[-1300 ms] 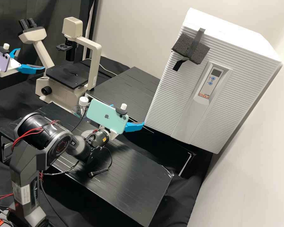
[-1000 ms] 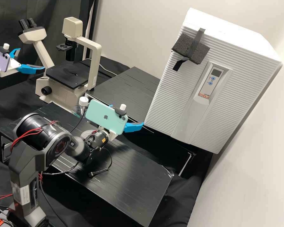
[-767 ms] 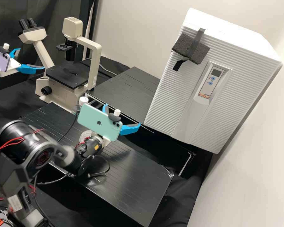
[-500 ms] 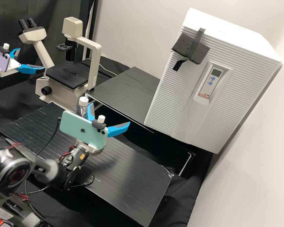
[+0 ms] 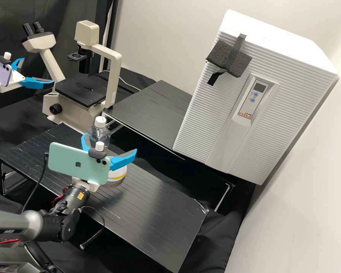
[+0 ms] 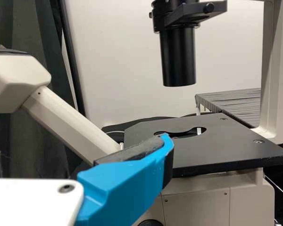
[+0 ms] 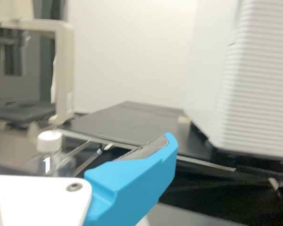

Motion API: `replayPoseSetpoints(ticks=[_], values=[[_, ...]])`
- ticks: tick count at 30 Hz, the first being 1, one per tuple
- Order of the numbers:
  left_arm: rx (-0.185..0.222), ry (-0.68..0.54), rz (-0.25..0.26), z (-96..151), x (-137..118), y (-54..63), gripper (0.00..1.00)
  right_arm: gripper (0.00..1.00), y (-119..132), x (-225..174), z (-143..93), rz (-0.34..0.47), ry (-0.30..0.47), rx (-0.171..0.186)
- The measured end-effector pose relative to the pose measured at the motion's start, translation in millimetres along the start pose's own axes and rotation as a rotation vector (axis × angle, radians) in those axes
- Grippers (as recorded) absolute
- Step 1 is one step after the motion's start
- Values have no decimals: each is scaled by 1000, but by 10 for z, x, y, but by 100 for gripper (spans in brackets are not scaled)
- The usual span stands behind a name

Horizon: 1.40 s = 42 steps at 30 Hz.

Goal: Open the petri dish lid.

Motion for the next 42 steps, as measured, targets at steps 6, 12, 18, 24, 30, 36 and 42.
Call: replayPoseSetpoints(ticks=[6, 12, 18, 24, 30, 36, 42], values=[[0, 0, 0, 0, 0, 0, 100, 100, -39, -39, 18, -58, -46, -14], [0, 0, 0, 0, 0, 0, 100, 100, -58, -14, 129, -82, -109, 9], [0, 0, 0, 0, 0, 0, 100, 100, -80, -1, 187, -103, -143, 20], [0, 0, 0, 0, 0, 0, 100, 100, -74, 0, 237, -103, -172, 25], [0, 0, 0, 0, 0, 0, 100, 100, -74, 2, 274, -105, -192, 33], [0, 0, 0, 0, 0, 0, 100, 100, -80, 7, 310, -112, -205, 38], [0, 0, 0, 0, 0, 0, 100, 0, -70, 0, 328, -117, -196, 21]])
